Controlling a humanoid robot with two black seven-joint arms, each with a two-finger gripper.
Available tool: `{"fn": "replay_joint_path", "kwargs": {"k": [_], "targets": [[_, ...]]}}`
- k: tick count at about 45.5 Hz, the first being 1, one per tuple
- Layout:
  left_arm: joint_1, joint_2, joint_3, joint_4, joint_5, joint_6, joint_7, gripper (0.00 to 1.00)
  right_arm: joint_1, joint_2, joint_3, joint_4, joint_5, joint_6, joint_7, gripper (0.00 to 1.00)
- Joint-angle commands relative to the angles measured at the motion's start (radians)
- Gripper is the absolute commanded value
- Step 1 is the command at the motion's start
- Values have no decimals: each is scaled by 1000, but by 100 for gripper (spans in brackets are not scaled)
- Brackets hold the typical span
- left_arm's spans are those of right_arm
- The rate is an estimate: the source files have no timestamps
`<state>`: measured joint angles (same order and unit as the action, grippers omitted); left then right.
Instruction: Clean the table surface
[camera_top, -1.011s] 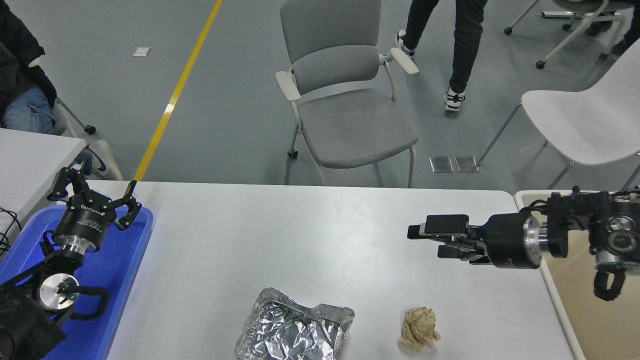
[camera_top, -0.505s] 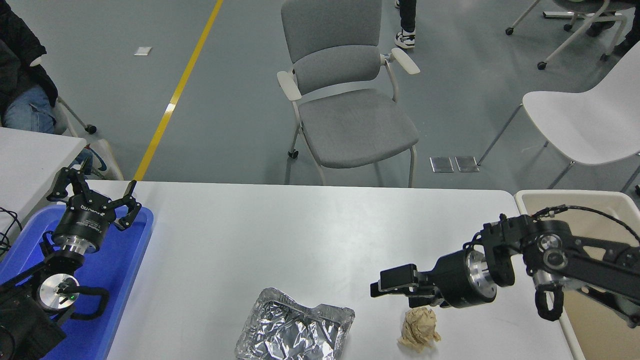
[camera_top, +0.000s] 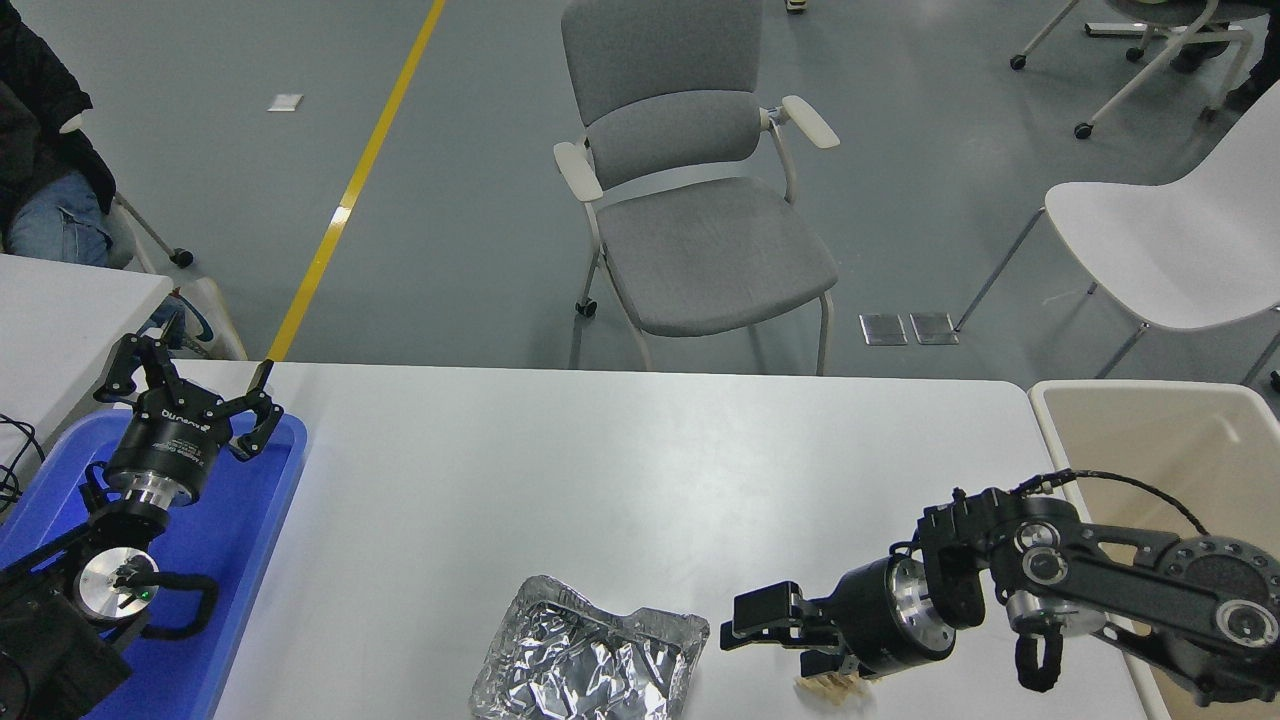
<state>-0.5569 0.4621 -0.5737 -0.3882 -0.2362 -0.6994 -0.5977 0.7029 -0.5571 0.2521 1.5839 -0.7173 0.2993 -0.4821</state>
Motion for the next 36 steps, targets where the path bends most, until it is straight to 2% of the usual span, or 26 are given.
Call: {"fn": "replay_joint_path", "kwargs": {"k": [1, 14, 27, 36], "targets": [[0, 0, 0, 0, 0, 0, -1, 100, -98, 54, 59, -9, 15, -87, -19, 99], [0, 0, 0, 0, 0, 0, -1, 100, -115, 118, 101, -42, 22, -147, -21, 99], [0, 0, 0, 0, 0, 0, -1, 100, -94, 218, 78, -143, 6, -146, -15, 99], [0, 0, 0, 0, 0, 0, -1, 100, -92, 233, 53, -173, -14, -141, -9, 99]]}}
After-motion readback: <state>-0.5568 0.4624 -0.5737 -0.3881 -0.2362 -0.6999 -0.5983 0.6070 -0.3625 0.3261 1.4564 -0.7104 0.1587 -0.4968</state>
